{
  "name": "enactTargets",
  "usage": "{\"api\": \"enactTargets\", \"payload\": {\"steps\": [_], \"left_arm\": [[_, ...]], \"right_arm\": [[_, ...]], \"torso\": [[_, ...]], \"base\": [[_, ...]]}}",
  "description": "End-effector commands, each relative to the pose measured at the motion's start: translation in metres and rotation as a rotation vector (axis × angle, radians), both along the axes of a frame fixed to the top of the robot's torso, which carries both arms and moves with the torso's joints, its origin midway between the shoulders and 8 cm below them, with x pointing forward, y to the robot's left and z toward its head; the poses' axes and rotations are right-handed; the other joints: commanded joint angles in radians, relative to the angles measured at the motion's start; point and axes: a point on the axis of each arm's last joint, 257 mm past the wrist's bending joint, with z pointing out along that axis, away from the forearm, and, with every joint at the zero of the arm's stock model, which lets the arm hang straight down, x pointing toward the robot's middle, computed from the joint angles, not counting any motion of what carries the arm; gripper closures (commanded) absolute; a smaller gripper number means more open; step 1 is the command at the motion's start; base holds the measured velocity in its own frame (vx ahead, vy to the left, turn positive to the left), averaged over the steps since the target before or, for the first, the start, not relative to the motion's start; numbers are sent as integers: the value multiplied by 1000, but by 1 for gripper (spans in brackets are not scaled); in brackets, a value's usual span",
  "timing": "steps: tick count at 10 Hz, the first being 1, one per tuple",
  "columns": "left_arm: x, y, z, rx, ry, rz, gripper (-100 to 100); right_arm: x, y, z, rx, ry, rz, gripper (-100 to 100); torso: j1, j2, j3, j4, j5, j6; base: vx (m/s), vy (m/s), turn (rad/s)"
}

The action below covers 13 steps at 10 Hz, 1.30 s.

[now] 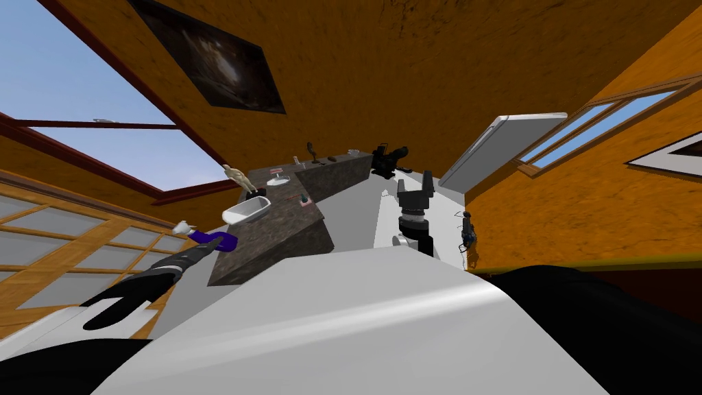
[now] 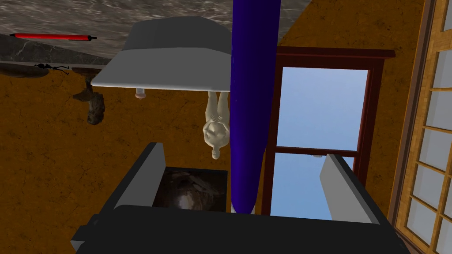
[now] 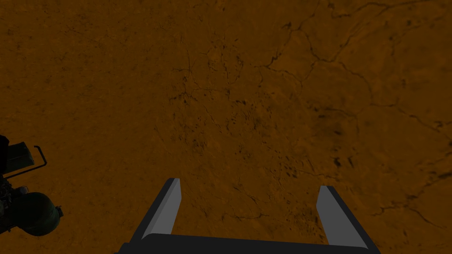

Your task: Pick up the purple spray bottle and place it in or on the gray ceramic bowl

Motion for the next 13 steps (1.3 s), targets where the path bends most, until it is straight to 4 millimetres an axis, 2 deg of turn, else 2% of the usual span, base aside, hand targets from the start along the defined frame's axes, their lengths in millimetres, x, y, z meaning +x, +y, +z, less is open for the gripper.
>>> {"api": "enactTargets", "payload": {"steps": [1, 2, 3, 5, 6, 7, 11, 12, 13], "left_arm": [[0, 0, 0, 0, 0, 0, -100], [0, 0, 0, 0, 0, -1, 0], [-2, 11, -2, 3, 0, 34, -100], [-6, 24, -3, 5, -1, 77, -100], [-4, 18, -3, 4, -2, 59, -100], [-5, 19, -4, 4, -1, 63, 100], [-5, 19, -4, 4, -2, 64, 100], [-5, 19, -4, 4, -1, 64, 0], [-3, 13, -2, 3, 0, 42, 100]], "right_arm": [[0, 0, 0, 0, 0, 0, 0], [0, 0, 0, 0, 0, 0, 0], [0, 0, 0, 0, 0, 0, 0], [0, 0, 0, 0, 0, 0, 0], [0, 0, 0, 0, 0, 0, 0], [0, 0, 0, 0, 0, 0, 0], [0, 0, 0, 0, 0, 0, 0], [0, 0, 0, 0, 0, 0, 0], [0, 0, 0, 0, 0, 0, 0]], "torso": [[0, 0, 0, 0, 0, 0], [-2, 0, 0, 0, 0, 0], [-4, 1, 0, 0, -1, 0], [-2, 4, 3, 1, -1, 1], [-3, 6, 4, 1, -1, 0], [-4, 5, 3, 1, -1, -1], [-5, 1, 0, 0, -1, 0], [-4, 1, 0, 0, -1, 0], [-4, 1, 0, 0, -1, 0]], "base": [[6, 29, -6], [1, 6, -1], [-40, 23, -212], [-84, 25, -268], [-47, 4, -45], [-7, 2, 9], [0, 0, 0], [0, 0, 0], [37, -10, 184]]}}
